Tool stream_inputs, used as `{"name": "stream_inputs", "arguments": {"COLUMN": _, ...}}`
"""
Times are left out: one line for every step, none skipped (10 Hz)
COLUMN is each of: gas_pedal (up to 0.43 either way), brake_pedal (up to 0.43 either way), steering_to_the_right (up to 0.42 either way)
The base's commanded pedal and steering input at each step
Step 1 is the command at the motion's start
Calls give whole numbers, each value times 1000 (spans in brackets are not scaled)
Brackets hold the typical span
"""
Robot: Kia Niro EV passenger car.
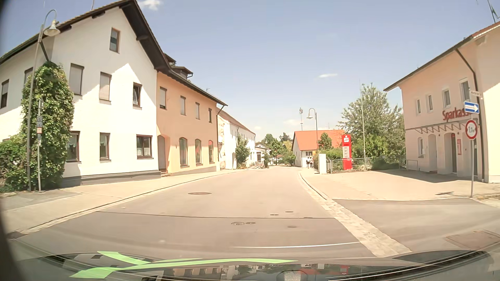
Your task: Follow the waypoints while adhering to traffic rules and regulations
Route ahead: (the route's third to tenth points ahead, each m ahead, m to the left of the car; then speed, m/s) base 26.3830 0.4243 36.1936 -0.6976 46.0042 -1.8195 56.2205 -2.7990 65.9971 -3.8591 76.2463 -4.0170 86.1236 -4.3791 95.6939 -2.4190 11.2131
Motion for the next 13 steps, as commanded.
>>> {"name": "stream_inputs", "arguments": {"gas_pedal": 118, "brake_pedal": 0, "steering_to_the_right": 7}}
{"name": "stream_inputs", "arguments": {"gas_pedal": 130, "brake_pedal": 0, "steering_to_the_right": 8}}
{"name": "stream_inputs", "arguments": {"gas_pedal": 130, "brake_pedal": 0, "steering_to_the_right": 8}}
{"name": "stream_inputs", "arguments": {"gas_pedal": 138, "brake_pedal": 0, "steering_to_the_right": 9}}
{"name": "stream_inputs", "arguments": {"gas_pedal": 138, "brake_pedal": 0, "steering_to_the_right": 10}}
{"name": "stream_inputs", "arguments": {"gas_pedal": 157, "brake_pedal": 0, "steering_to_the_right": 13}}
{"name": "stream_inputs", "arguments": {"gas_pedal": 157, "brake_pedal": 0, "steering_to_the_right": 15}}
{"name": "stream_inputs", "arguments": {"gas_pedal": 157, "brake_pedal": 0, "steering_to_the_right": 16}}
{"name": "stream_inputs", "arguments": {"gas_pedal": 157, "brake_pedal": 0, "steering_to_the_right": 16}}
{"name": "stream_inputs", "arguments": {"gas_pedal": 157, "brake_pedal": 0, "steering_to_the_right": 15}}
{"name": "stream_inputs", "arguments": {"gas_pedal": 150, "brake_pedal": 0, "steering_to_the_right": 13}}
{"name": "stream_inputs", "arguments": {"gas_pedal": 98, "brake_pedal": 0, "steering_to_the_right": 11}}
{"name": "stream_inputs", "arguments": {"gas_pedal": 87, "brake_pedal": 0, "steering_to_the_right": 11}}
